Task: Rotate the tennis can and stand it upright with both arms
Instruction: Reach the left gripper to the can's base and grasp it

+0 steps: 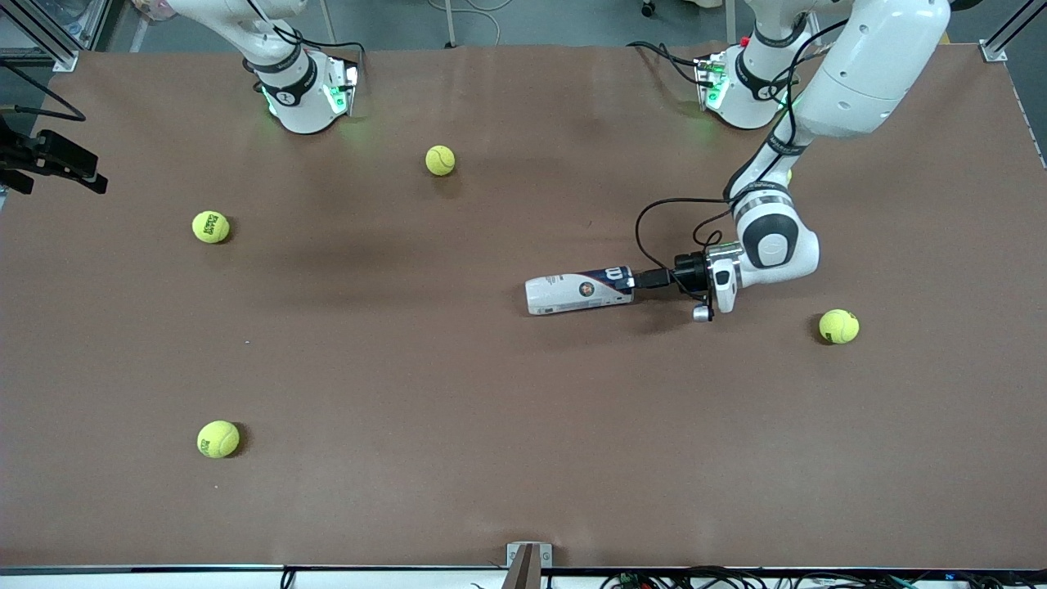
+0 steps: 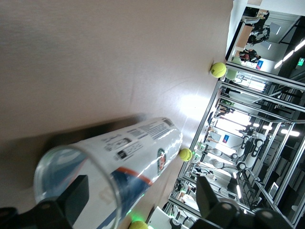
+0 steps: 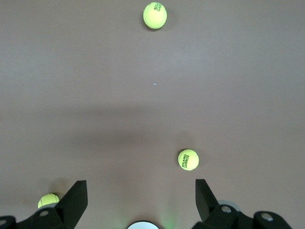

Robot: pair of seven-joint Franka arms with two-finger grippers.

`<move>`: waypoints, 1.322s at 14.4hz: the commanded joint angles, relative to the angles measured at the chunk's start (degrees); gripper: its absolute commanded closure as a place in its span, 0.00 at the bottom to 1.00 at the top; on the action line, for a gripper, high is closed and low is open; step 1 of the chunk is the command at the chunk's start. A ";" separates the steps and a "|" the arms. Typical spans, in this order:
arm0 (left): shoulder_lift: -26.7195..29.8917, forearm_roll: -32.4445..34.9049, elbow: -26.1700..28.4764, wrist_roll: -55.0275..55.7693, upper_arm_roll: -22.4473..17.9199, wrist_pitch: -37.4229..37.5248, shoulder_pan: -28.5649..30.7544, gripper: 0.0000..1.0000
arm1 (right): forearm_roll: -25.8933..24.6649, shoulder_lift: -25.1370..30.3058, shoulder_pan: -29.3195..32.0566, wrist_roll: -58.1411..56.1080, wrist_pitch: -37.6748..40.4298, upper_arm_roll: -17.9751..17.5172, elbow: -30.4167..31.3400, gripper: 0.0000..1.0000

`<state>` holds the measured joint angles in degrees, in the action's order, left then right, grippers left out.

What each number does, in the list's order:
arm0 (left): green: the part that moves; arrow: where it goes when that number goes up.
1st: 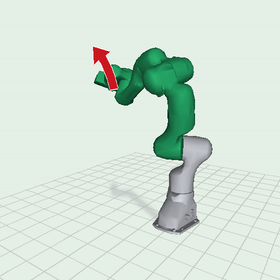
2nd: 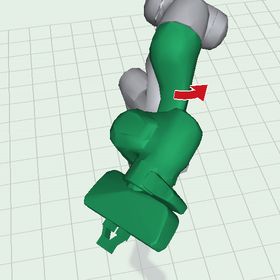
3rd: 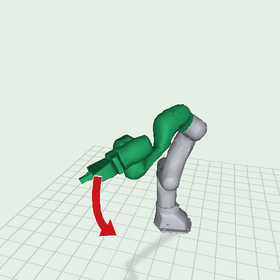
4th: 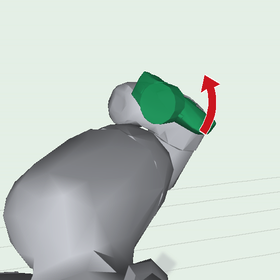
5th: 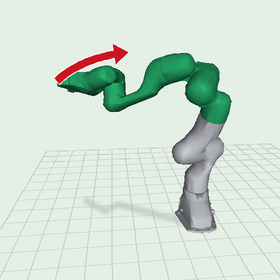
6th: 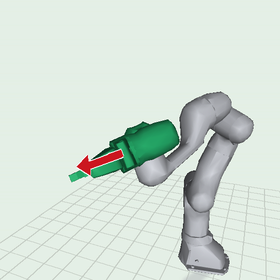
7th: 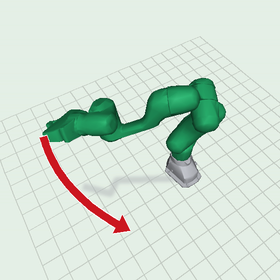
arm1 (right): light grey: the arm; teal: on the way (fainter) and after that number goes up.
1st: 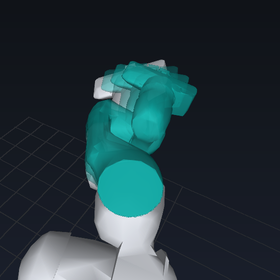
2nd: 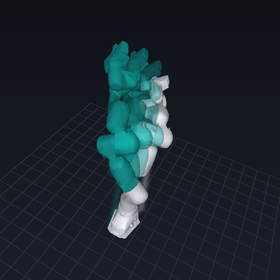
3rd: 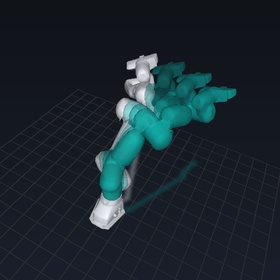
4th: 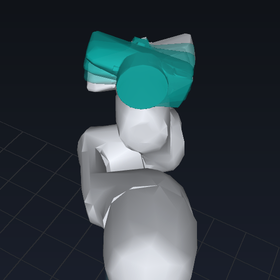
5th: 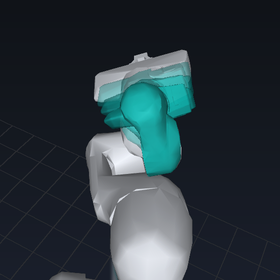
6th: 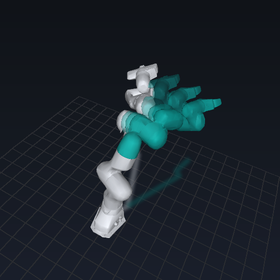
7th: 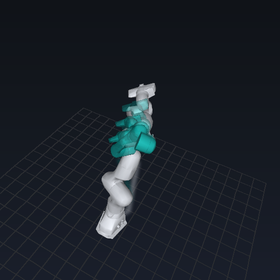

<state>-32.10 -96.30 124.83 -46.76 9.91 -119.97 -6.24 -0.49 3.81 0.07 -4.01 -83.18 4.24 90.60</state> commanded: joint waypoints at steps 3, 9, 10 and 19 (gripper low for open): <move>-1.13 -2.13 -2.05 -0.79 0.11 -1.41 -0.97 0.69 | -0.39 1.90 0.46 -1.52 -2.25 -0.55 2.30 0.00; -0.16 -2.13 -4.76 0.17 0.11 -1.32 -0.36 1.00 | -0.39 3.48 0.63 -1.88 -4.88 -0.11 5.55 0.00; 0.19 -2.05 -5.81 0.70 0.11 -1.23 -0.35 1.00 | -0.47 3.48 0.63 -1.96 -5.06 -0.11 5.46 0.00; 6.34 35.62 -19.61 40.92 -0.42 3.76 0.09 1.00 | -0.39 3.48 0.63 -1.97 -5.15 -0.11 5.46 0.00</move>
<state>-27.36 -67.16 107.39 -12.91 9.74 -119.02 -6.10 -0.49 5.16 0.22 -5.12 -87.47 4.43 93.70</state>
